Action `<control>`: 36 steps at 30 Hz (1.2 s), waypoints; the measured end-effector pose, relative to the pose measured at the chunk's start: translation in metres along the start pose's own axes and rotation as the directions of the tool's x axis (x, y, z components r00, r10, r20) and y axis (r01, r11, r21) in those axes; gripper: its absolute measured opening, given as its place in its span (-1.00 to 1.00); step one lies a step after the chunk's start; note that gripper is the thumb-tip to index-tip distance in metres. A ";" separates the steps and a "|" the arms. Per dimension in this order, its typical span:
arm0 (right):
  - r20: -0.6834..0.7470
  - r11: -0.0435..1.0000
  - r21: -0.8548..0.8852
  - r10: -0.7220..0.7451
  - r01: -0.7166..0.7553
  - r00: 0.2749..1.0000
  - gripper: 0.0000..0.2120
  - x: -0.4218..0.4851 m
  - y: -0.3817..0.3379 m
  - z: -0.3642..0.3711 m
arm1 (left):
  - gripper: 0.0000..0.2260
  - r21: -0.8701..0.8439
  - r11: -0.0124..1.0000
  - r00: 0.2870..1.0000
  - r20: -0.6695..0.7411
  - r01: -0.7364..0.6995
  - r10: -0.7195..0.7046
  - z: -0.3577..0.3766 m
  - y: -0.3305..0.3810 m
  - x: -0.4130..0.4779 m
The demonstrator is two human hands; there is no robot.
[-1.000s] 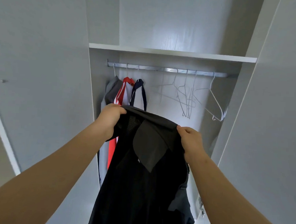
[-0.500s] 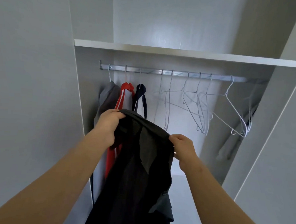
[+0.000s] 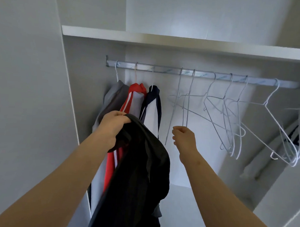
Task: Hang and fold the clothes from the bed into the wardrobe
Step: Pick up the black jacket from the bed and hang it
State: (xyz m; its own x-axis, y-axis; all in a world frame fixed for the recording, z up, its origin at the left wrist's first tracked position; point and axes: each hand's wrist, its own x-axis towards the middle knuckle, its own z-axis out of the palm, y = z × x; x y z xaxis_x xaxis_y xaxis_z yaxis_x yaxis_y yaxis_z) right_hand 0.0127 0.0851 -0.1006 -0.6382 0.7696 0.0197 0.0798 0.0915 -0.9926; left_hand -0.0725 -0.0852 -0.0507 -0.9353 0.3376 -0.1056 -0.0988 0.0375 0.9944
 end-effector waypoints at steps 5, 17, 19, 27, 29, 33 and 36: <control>0.105 0.997 -0.046 0.060 -0.056 0.993 -0.52 0.050 0.002 0.022 | -0.90 0.004 0.999 0.997 -0.073 0.035 -0.035 0.009 0.007 0.032; 0.183 0.941 0.269 0.159 -0.205 0.970 -0.71 0.115 0.010 0.045 | -0.88 -0.017 0.998 0.983 -0.174 0.058 -0.060 0.025 0.007 0.080; 0.196 0.939 0.270 0.164 -0.214 0.967 -0.72 0.119 0.010 0.045 | -0.88 -0.011 0.998 0.983 -0.174 0.058 -0.059 0.026 0.007 0.084; 0.305 0.935 0.266 0.147 -0.233 0.941 -0.70 0.118 -0.002 0.048 | -0.89 -0.009 0.998 0.984 -0.166 0.069 -0.070 0.024 0.005 0.086; 0.311 0.939 0.261 0.137 -0.223 0.940 -0.70 0.112 -0.004 0.047 | -0.90 -0.022 0.997 0.984 -0.161 0.067 -0.070 0.020 0.004 0.082; 0.321 0.934 0.290 0.109 -0.207 0.941 -0.73 0.094 -0.006 0.049 | -0.92 -0.034 0.997 0.985 -0.155 0.066 -0.070 0.009 0.002 0.069; 0.327 0.911 0.348 0.103 -0.222 0.939 -0.76 0.077 -0.016 0.051 | -0.90 -0.024 0.998 0.988 -0.140 0.060 -0.062 -0.001 0.001 0.056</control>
State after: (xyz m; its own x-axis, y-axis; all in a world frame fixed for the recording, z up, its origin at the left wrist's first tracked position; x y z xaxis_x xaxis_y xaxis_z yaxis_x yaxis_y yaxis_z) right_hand -0.0768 0.1109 -0.0897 -0.8416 0.5258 -0.1234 -0.0525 -0.3071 -0.9502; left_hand -0.1253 -0.0671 -0.0555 -0.9656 0.2000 -0.1662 -0.1625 0.0349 0.9861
